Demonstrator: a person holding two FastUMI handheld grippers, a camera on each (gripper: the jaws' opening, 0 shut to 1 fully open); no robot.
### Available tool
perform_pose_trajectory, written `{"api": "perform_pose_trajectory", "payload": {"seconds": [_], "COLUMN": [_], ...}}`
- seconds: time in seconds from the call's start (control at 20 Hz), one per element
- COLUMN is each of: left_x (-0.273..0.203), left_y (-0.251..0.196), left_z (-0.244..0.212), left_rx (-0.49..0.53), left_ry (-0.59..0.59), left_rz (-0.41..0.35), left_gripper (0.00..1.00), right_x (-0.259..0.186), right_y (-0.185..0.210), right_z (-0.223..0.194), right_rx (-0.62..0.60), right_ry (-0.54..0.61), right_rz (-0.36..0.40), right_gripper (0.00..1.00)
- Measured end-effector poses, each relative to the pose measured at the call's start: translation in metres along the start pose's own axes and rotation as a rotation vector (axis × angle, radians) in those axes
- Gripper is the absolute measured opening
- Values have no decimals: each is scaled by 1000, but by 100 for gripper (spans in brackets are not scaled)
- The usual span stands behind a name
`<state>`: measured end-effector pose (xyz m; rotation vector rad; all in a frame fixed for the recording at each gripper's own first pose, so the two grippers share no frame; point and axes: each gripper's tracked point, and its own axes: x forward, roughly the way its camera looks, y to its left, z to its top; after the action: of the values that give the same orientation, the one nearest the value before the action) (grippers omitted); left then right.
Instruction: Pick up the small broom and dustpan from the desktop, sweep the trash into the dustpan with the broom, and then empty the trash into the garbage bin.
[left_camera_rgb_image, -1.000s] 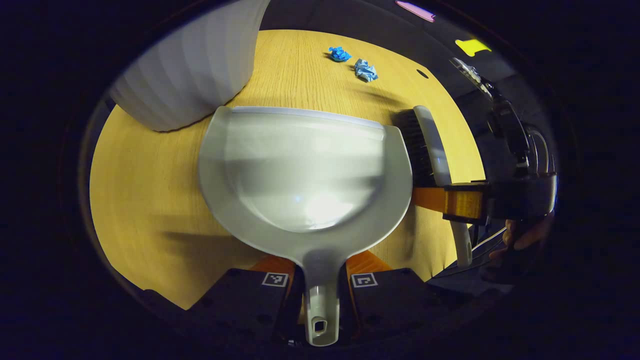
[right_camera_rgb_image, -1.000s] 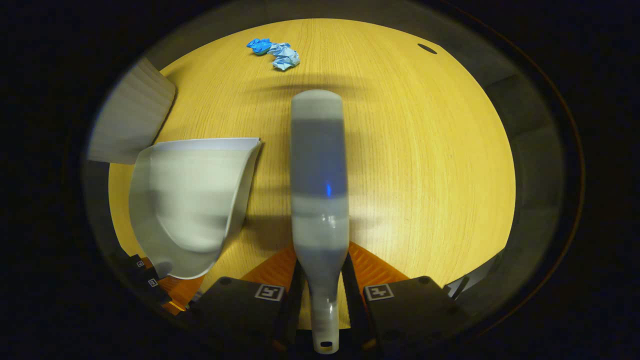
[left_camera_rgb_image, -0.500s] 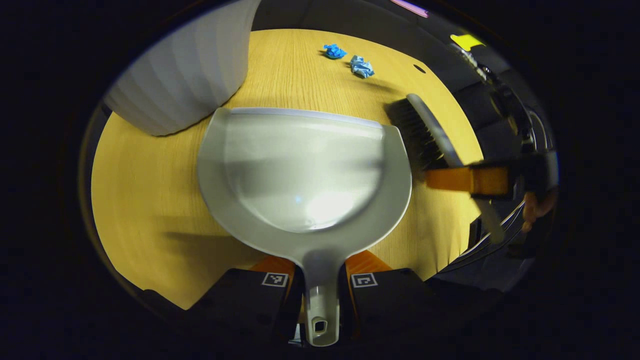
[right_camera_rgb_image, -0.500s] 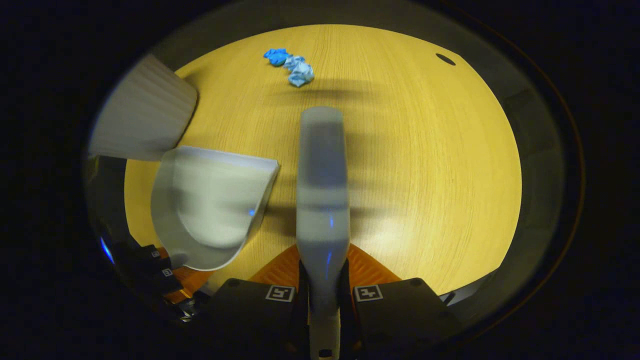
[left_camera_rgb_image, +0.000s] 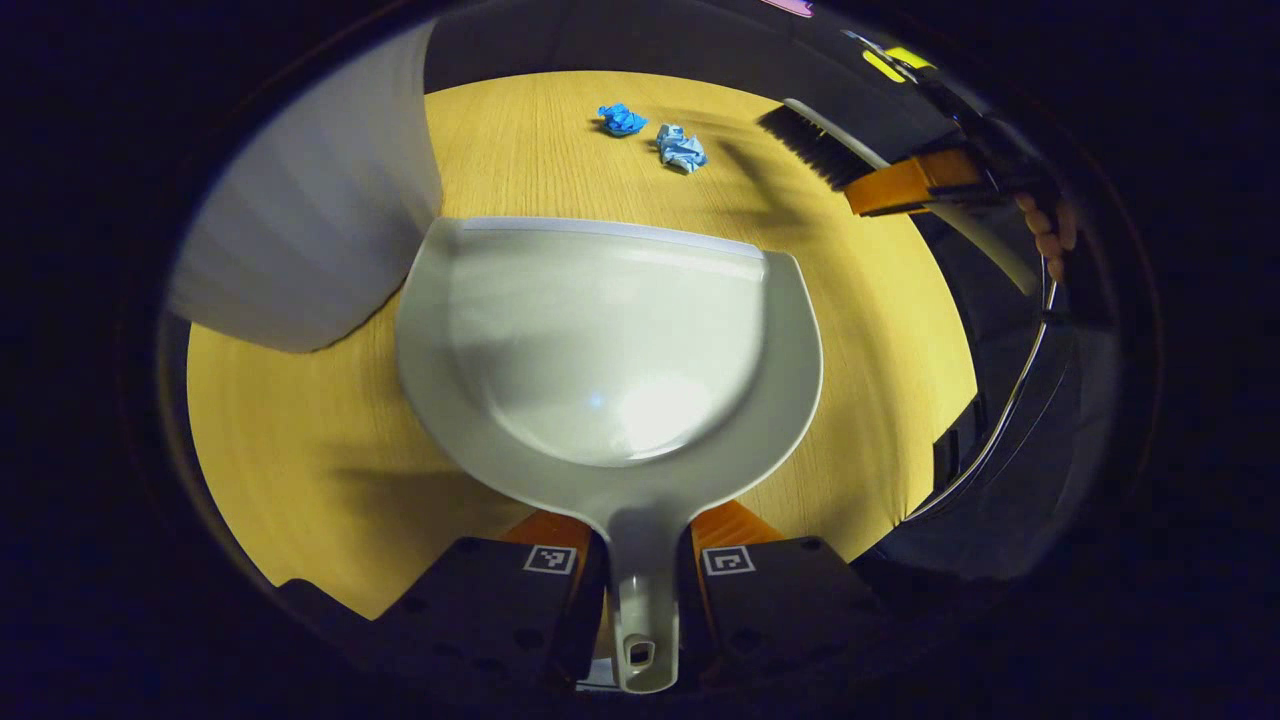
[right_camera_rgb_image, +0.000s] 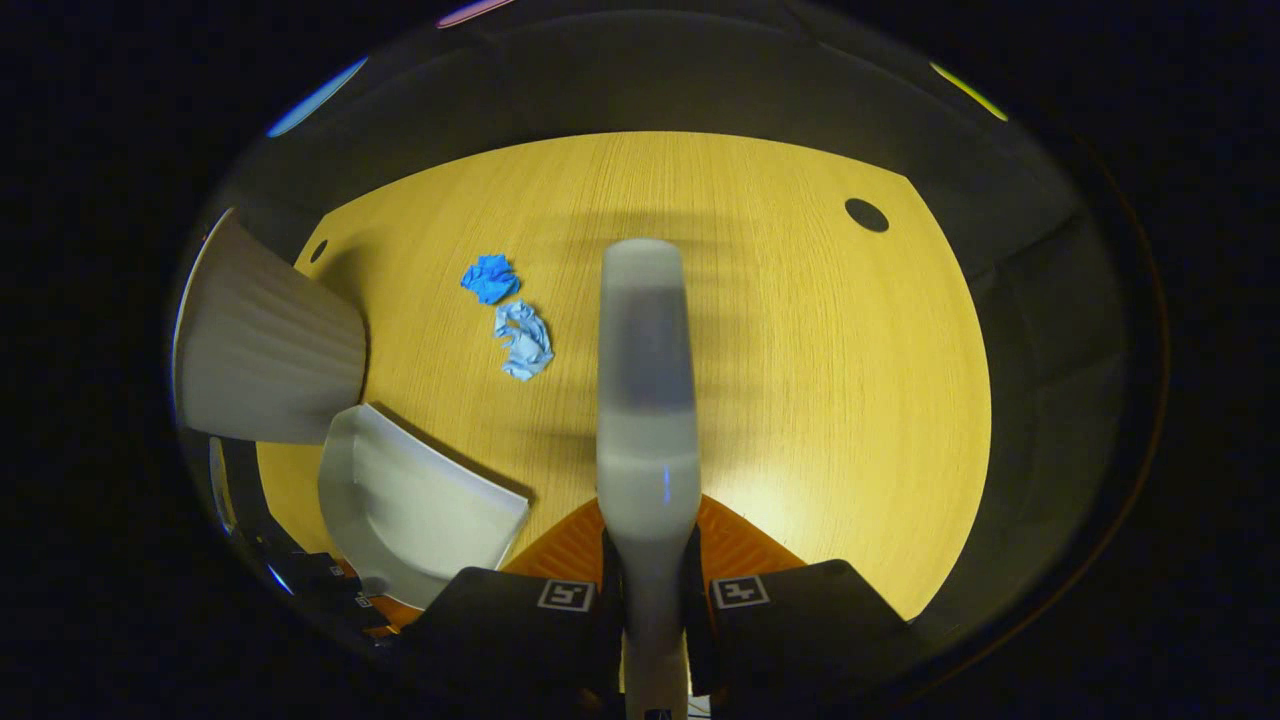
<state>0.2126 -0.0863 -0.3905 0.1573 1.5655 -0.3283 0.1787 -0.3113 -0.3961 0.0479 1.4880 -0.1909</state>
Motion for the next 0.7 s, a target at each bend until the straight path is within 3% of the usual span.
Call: {"api": "perform_pose_trajectory", "payload": {"seconds": [0.3,0.4,0.7], "left_x": [-3,-3,-5], "left_y": [22,21,23], "left_z": [35,45,65], "left_rx": [88,83,94], "left_ry": [90,107,128], "left_rz": [29,1,0], "left_gripper": [31,30,30], "right_x": [42,60,95], "right_y": [-8,-6,33], "right_z": [98,123,121], "right_rx": [-300,-364,-539], "right_ry": [-38,-49,11], "right_rz": [-79,-92,5], "right_gripper": [28,28,28]}}
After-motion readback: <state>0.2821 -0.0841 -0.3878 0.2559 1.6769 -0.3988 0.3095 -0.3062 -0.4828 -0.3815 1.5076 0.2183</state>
